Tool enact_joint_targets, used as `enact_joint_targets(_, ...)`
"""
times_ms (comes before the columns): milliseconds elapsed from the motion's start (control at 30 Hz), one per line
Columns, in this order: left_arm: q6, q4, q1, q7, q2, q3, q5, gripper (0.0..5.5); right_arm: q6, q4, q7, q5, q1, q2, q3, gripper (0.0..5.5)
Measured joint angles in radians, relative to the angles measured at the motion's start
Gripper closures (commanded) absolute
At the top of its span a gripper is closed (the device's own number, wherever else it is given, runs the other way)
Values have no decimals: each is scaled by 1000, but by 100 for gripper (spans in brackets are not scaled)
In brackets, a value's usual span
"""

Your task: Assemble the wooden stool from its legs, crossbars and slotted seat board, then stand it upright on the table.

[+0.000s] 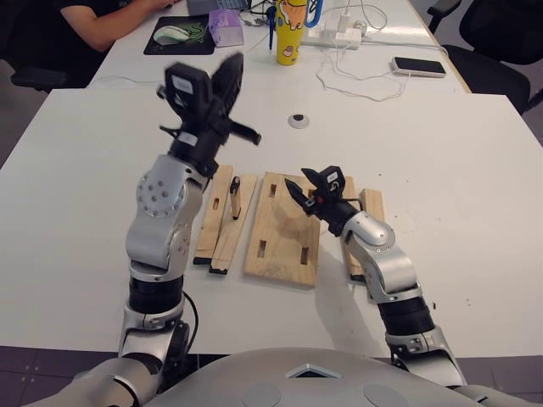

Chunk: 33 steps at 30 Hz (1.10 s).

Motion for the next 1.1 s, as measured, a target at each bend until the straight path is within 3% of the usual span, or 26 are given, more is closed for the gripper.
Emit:
enact_joint_targets(200,5,-64,-64,-3,2,-17,-3,548,0,0,-1,-5,14,1,0,313)
enact_joint_targets(333,204,47,166,-21,1,-125,-21,548,0,-3,-1,-6,14,6,0,313)
enact_joint_targets(467,211,56,275,-15,-2,-159,-21,548,-3,-9,-1,-6,13,8,-8,313)
enact_joint_targets(700,190,130,188,5,-6,-127,15,548,-4,-2,-1,-8,4,9,-11,313)
enact_joint_targets(900,110,54,183,54,-20,-73,58,548,-6,0,0,-8,4,8,-12,313)
enact_joint_targets(1100,112,-111,189,83,31,40,79,457,-6,-13,-19,-8,37,10,-19,313)
